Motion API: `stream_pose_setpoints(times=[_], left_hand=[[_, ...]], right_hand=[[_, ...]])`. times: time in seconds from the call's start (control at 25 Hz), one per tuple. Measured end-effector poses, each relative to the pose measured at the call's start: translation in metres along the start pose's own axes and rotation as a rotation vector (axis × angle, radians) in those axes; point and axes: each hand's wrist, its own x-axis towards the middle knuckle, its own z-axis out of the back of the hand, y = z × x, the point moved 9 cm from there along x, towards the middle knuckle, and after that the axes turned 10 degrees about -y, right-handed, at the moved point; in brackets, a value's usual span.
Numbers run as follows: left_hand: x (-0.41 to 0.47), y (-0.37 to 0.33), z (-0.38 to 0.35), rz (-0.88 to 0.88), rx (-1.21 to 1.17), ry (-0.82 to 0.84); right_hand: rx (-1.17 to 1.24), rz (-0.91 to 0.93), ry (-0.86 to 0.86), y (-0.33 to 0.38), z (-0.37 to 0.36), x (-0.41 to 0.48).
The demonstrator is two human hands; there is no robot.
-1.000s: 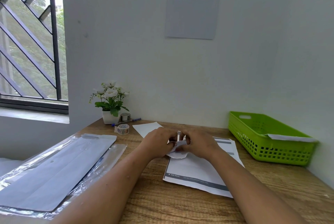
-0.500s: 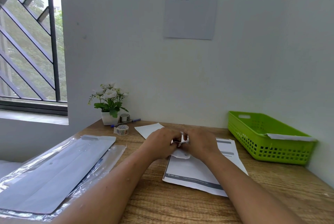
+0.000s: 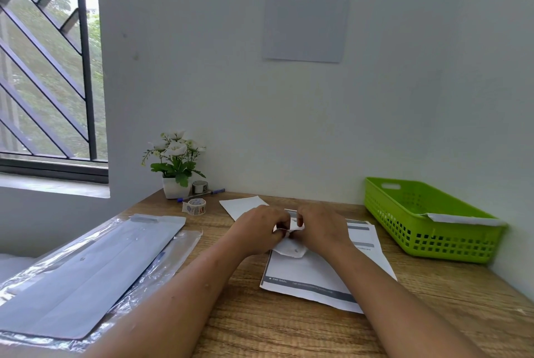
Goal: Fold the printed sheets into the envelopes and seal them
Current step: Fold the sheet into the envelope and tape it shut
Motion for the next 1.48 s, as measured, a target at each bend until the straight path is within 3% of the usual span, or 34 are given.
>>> stream_pose_setpoints(times=[0.32,0.6,0.92,1.12,1.32,1.48], left_hand=[[-0.003,0.008,-0.007,0.047,-0.027,0.062],[-0.001,0.002,0.002,0.025,0.038,0.012],[-0.001,-0.008,0.009,-0.028,0.053,-0.027],[-0.002,0.01,0.004,0.057,0.041,0.041],[-0.01,0.032,-0.015,0.184,-0.059,0.238],[-0.011,0.036,-0.02,0.253,-0.135,0.279]], right_hand=[[-0.014,0.036,0.075,0.004,0.0,-0.005],[-0.109,0.116,-0.081,0.013,0.007,-0.002],[-0.112,0.066,-0.106,0.015,-0.004,0.0],[0.189,-0.198,0.099,-0.02,-0.016,0.003],[0.721,-0.438,0.397,-0.033,-0.032,-0.012],[0.906,-0.407,0.647,-0.02,-0.035,-0.023]])
